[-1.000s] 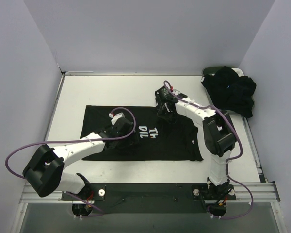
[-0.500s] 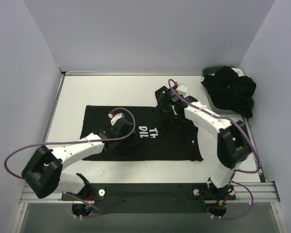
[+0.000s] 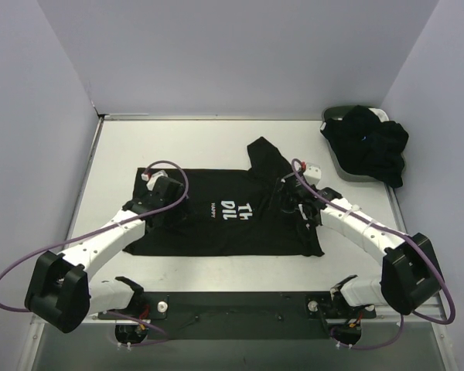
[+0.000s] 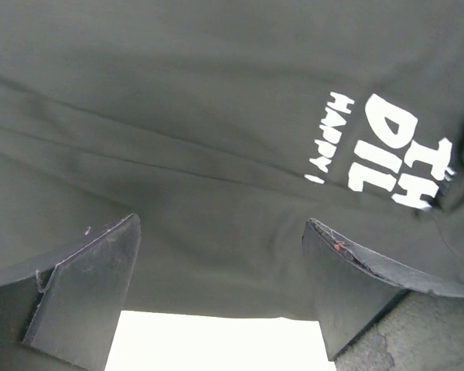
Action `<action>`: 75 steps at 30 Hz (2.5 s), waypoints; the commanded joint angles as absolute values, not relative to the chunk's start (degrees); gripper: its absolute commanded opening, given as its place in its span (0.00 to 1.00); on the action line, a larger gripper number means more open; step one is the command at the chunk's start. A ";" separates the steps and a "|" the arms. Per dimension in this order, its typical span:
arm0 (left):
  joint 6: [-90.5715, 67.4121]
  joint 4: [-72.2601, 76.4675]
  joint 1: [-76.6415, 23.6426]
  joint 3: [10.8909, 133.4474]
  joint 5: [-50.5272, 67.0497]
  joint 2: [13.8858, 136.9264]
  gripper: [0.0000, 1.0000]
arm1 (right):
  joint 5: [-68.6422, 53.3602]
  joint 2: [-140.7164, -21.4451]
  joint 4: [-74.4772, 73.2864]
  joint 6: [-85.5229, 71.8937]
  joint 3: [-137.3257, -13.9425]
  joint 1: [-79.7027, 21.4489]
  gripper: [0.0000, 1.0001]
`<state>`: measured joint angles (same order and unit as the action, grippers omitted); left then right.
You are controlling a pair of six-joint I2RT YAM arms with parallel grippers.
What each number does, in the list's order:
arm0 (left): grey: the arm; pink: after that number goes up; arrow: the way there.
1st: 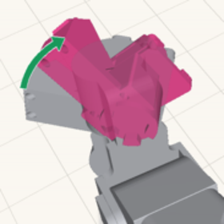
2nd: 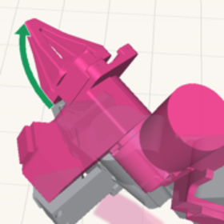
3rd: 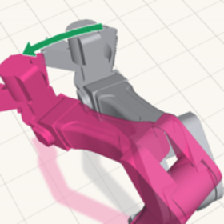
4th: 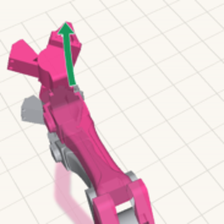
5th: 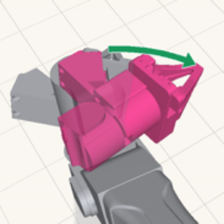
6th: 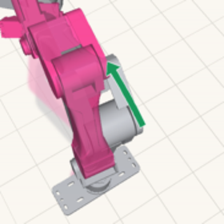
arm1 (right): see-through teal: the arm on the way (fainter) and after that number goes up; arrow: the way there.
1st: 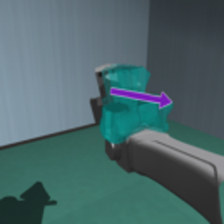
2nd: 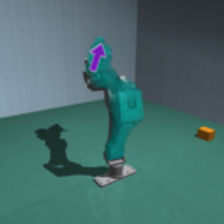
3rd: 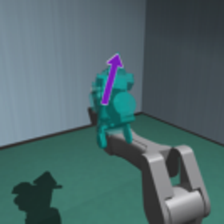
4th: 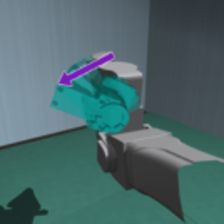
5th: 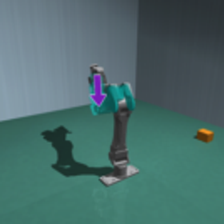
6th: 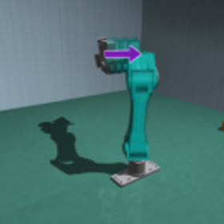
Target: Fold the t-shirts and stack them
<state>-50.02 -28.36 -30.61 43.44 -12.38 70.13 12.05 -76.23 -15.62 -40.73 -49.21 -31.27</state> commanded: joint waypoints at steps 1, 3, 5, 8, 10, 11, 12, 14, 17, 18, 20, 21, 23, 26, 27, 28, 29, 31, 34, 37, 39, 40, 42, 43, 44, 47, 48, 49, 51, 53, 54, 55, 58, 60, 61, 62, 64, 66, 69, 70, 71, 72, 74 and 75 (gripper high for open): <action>-47.90 -33.13 -26.20 44.57 -10.55 69.61 0.95 | 6.95 -74.36 -15.47 -44.29 -45.28 -32.43 1.00; -48.77 -33.48 -25.49 42.99 -10.55 69.79 0.95 | 6.77 -73.74 -15.38 -44.47 -44.21 -34.00 1.00; -49.04 -34.19 -24.96 42.28 -10.98 69.96 0.94 | 7.38 -73.30 -15.47 -44.91 -42.90 -34.80 1.00; -49.57 -36.29 -24.79 41.75 -12.12 69.96 0.94 | 6.59 -73.13 -15.91 -45.53 -41.58 -36.38 1.00; -49.75 -38.13 -24.79 41.49 -13.18 70.05 0.94 | 6.42 -72.86 -16.26 -45.97 -40.70 -37.78 1.00; -49.75 -38.75 -24.79 41.40 -13.36 70.14 0.94 | 6.50 -72.51 -16.35 -46.58 -40.26 -38.31 1.00; -49.75 -39.37 -24.79 41.40 -13.45 70.22 0.94 | 6.50 -72.07 -16.35 -46.93 -39.12 -38.84 1.00; -49.92 -41.39 -24.79 41.31 -13.88 70.57 0.94 | 7.11 -71.81 -16.79 -47.89 -38.24 -40.16 1.00; -50.80 -43.50 -24.87 40.35 -14.59 70.84 0.94 | 7.47 -72.33 -16.26 -48.69 -36.22 -40.87 1.00; -51.24 -43.59 -24.87 39.91 -14.68 71.01 0.94 | 7.38 -73.03 -15.74 -48.95 -35.34 -40.96 1.00; -51.77 -44.29 -24.87 39.03 -14.94 71.36 0.94 | 7.03 -73.82 -14.77 -49.39 -34.63 -41.48 1.00; -51.94 -44.12 -24.96 38.76 -15.03 71.63 0.94 | 7.03 -74.79 -13.72 -49.74 -34.28 -41.66 1.00; -52.12 -43.77 -24.96 38.24 -15.38 72.59 0.94 | 6.94 -75.76 -12.92 -50.01 -33.58 -41.75 1.00; -52.29 -42.72 -24.96 37.27 -15.99 74.87 0.94 | 7.03 -77.87 -12.13 -50.10 -33.13 -41.84 1.00; -52.29 -42.37 -25.05 36.74 -16.00 75.49 0.94 | 6.94 -78.48 -12.13 -50.18 -33.05 -41.92 1.00; -52.38 -41.58 -25.22 36.39 -16.00 76.02 0.94 | 6.86 -78.66 -12.04 -50.36 -32.87 -42.01 1.00; -52.56 -41.22 -25.31 35.86 -15.82 76.90 0.94 | 6.68 -78.66 -12.04 -50.71 -32.44 -42.10 1.00; -53.08 -40.17 -25.84 34.64 -15.64 77.52 0.92 | 6.59 -78.58 -12.57 -51.50 -32.08 -42.62 1.00; -54.57 -42.70 -26.54 35.07 -17.48 76.65 0.91 | 7.73 -78.40 -15.20 -52.90 -31.99 -44.20 1.00; -55.72 -43.42 -28.65 34.19 -18.37 73.13 0.91 | 9.14 -78.14 -18.97 -55.80 -32.17 -45.87 1.00; -56.34 -45.51 -29.44 34.63 -18.02 71.90 0.89 | 9.58 -77.35 -20.74 -58.00 -31.47 -46.93 1.00; -56.51 -46.14 -29.70 34.72 -17.76 71.55 0.88 | 9.67 -77.00 -21.09 -58.62 -31.12 -47.80 1.00; -56.60 -46.67 -30.23 34.37 -16.97 70.58 0.85 | 9.49 -76.21 -21.88 -60.28 -30.33 -48.43 1.00; -56.60 -46.50 -30.41 33.93 -15.74 70.32 0.84 | 9.41 -76.11 -22.23 -60.81 -30.15 -48.78 1.00; -56.78 -46.58 -30.50 33.06 -15.12 69.88 0.83 | 9.49 -75.77 -23.02 -61.26 -29.97 -49.48 1.00; -58.26 -46.32 -31.64 31.56 -13.19 69.26 0.82 | 9.84 -74.71 -24.86 -63.01 -29.18 -50.88 1.00; -58.97 -46.84 -32.25 30.77 -13.01 69.08 0.82 | 9.84 -73.84 -25.22 -63.54 -29.09 -51.41 1.00; -59.58 -47.19 -33.56 30.50 -12.92 68.82 0.82 | 9.76 -73.22 -25.57 -64.85 -28.48 -51.85 1.00; -62.04 -48.85 -35.41 29.71 -13.53 68.03 0.81 | 10.02 -71.55 -26.98 -66.35 -27.86 -53.86 1.00; -64.76 -50.09 -38.05 29.18 -14.15 66.54 0.81 | 10.46 -69.97 -28.73 -68.90 -26.90 -55.28 1.00; -65.73 -51.40 -38.75 28.66 -14.32 66.01 0.81 | 10.72 -69.35 -29.26 -69.69 -26.46 -56.59 1.00; -66.44 -51.85 -39.89 28.39 -14.24 64.87 0.81 | 10.81 -68.82 -29.88 -71.52 -26.19 -57.21 1.00; -69.69 -53.87 -41.65 26.99 -13.98 61.98 0.81 | 11.07 -65.84 -31.29 -74.00 -23.74 -59.06 1.00; -71.80 -54.75 -43.59 26.11 -13.45 60.21 0.81 | 10.81 -63.55 -31.73 -76.20 -21.72 -59.76 1.00; -72.85 -55.63 -44.20 25.76 -13.45 58.64 0.81 | 10.81 -62.85 -31.99 -76.98 -21.19 -60.55 1.00; -74.60 -56.24 -45.69 25.66 -13.71 57.93 0.81 | 10.81 -61.36 -32.69 -78.56 -20.75 -60.99 1.00; -76.02 -57.83 -46.75 25.40 -13.71 55.91 0.81 | 11.51 -60.04 -33.66 -80.23 -19.69 -62.65 1.00; -76.64 -58.18 -47.28 25.31 -13.36 54.94 0.79 | 12.04 -58.10 -35.24 -82.35 -18.99 -63.54 1.00; -77.34 -59.67 -47.29 26.01 -13.36 53.00 0.79 | 12.57 -56.52 -36.73 -83.75 -18.63 -64.69 1.00; -77.43 -60.29 -47.29 26.45 -13.79 51.95 0.79 | 12.92 -56.25 -37.09 -83.93 -18.46 -64.86 1.00; -77.78 -61.08 -47.29 27.15 -15.36 51.51 0.79 | 13.09 -55.90 -37.35 -84.20 -18.46 -65.04 1.00; -77.78 -62.65 -47.37 28.72 -16.42 51.07 0.79 | 13.36 -55.72 -37.44 -84.20 -18.46 -65.13 1.00; -77.70 -63.28 -47.29 30.05 -18.19 49.93 0.79 | 14.59 -55.11 -38.32 -84.55 -19.07 -65.13 1.00; -77.70 -63.54 -47.29 31.62 -18.80 49.83 0.79 | 14.94 -54.85 -38.32 -84.46 -19.51 -65.13 1.00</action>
<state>-72.62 -57.52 -47.05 26.68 -14.59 51.53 17.34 -54.19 -27.57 -80.97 -22.63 -64.55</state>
